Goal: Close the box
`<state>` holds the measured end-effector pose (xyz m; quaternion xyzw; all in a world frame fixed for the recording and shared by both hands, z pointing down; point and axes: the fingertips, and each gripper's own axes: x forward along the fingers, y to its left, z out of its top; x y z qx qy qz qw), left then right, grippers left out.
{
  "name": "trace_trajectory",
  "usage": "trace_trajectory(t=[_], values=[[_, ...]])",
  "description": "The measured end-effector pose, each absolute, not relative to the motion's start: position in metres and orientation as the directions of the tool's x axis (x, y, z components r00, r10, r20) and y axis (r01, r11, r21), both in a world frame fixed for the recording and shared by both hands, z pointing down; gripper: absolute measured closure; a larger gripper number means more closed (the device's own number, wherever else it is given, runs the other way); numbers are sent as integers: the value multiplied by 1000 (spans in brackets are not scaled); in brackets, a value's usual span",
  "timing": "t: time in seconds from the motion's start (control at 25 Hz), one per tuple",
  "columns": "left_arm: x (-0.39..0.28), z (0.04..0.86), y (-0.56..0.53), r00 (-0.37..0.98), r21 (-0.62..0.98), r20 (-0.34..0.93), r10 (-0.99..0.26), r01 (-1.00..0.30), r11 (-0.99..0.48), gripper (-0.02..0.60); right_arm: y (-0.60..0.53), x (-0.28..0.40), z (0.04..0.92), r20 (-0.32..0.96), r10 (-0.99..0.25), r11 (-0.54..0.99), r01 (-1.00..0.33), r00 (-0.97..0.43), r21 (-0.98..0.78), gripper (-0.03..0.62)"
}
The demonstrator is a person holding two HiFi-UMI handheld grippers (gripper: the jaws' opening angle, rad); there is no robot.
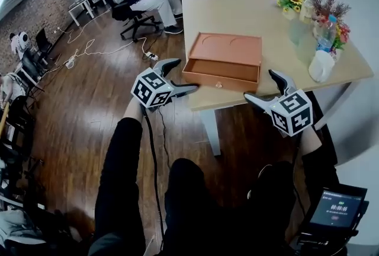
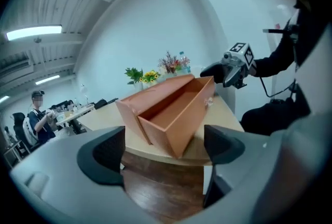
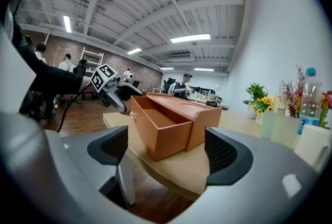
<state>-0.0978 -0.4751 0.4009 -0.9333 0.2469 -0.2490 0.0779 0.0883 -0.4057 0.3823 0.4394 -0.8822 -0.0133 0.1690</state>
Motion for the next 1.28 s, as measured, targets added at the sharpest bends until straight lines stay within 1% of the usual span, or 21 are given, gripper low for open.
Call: trace_trajectory(t=[0.04, 0.16, 0.36, 0.52, 0.64, 0.68, 0.76, 0.88, 0.92, 1.08, 1.16, 1.2, 1.28], values=[[-97, 405, -481, 768, -239, 430, -475, -410, -880, 109, -410, 87, 386, 304, -768, 624, -766, -564, 155, 124], [-90, 406, -491, 827, -149, 399, -396, -368, -918, 78, -420, 83, 391, 328, -742, 647, -753, -585, 121, 97], [-77, 401, -492, 880, -98, 365, -305, -290, -952, 78, -425, 76, 388, 342, -740, 641, -762, -580, 94, 97], [-74, 399, -492, 890, -98, 354, -289, -272, -957, 81, -430, 78, 386, 356, -763, 612, -780, -540, 128, 97], [-72, 400, -494, 884, -92, 368, -287, -273, -958, 83, -440, 77, 388, 385, -753, 619, -772, -534, 140, 104], [-72, 401, -494, 881, -91, 376, -287, -274, -958, 84, -441, 77, 389, 396, -749, 623, -768, -532, 146, 141], [-71, 401, -493, 874, -90, 389, -291, -278, -956, 87, -442, 78, 389, 408, -745, 626, -765, -528, 152, 145], [-73, 400, -497, 861, -97, 395, -321, -308, -946, 103, -443, 81, 388, 405, -759, 608, -778, -510, 159, 185], [-74, 400, -499, 852, -104, 395, -344, -331, -938, 125, -445, 83, 387, 399, -771, 592, -789, -496, 162, 210], [-79, 399, -514, 782, -158, 394, -482, -460, -874, 269, -454, 98, 383, 367, -837, 489, -856, -406, 169, 360], [-81, 399, -521, 738, -183, 391, -550, -524, -832, 322, -458, 104, 382, 357, -862, 441, -879, -359, 180, 422], [-82, 399, -523, 718, -191, 390, -577, -550, -813, 347, -459, 106, 382, 355, -870, 425, -885, -342, 189, 447], [-83, 400, -525, 687, -190, 395, -610, -589, -786, 356, -461, 107, 382, 354, -878, 408, -891, -323, 200, 457]])
